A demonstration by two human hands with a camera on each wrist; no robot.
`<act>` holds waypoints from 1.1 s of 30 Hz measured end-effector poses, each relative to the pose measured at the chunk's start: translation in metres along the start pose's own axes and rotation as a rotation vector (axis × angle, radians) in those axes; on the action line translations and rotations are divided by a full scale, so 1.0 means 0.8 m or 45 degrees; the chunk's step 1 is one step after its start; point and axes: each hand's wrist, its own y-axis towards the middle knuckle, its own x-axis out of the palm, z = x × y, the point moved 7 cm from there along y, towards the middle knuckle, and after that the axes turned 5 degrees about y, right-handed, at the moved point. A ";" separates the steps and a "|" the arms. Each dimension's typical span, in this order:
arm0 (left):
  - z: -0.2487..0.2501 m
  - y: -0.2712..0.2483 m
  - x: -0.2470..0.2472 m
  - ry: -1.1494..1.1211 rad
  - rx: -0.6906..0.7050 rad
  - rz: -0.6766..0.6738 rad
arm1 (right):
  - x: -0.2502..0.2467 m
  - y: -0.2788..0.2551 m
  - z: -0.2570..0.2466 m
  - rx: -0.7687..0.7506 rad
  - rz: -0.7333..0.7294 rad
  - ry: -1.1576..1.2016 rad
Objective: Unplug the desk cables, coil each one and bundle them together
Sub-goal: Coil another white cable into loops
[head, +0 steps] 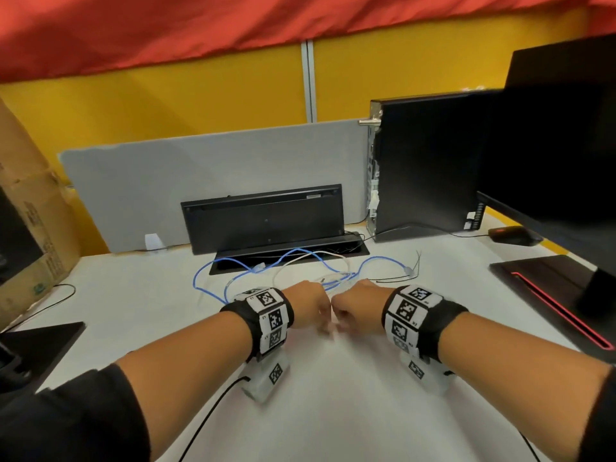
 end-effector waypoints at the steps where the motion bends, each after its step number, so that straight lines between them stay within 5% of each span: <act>1: -0.002 0.001 -0.009 -0.049 0.020 0.057 | -0.013 -0.004 0.008 0.003 0.083 0.078; 9: -0.056 -0.033 -0.178 -0.126 0.078 0.724 | -0.163 -0.042 0.084 -0.013 0.737 0.432; 16: -0.101 -0.069 -0.264 -0.169 -0.074 0.935 | -0.247 -0.070 0.112 0.058 1.104 0.464; 20: -0.135 -0.088 -0.281 -0.316 -0.177 1.034 | -0.265 -0.098 0.145 0.265 1.322 0.523; 24: -0.150 -0.095 -0.282 -0.543 -0.187 1.148 | -0.235 -0.098 0.160 0.404 1.228 0.631; 30: -0.106 -0.092 -0.282 -0.566 -0.033 1.191 | -0.192 -0.065 0.131 0.493 0.751 0.667; 33: -0.068 -0.084 -0.277 -0.539 0.078 1.121 | -0.209 -0.058 0.090 0.362 0.801 0.703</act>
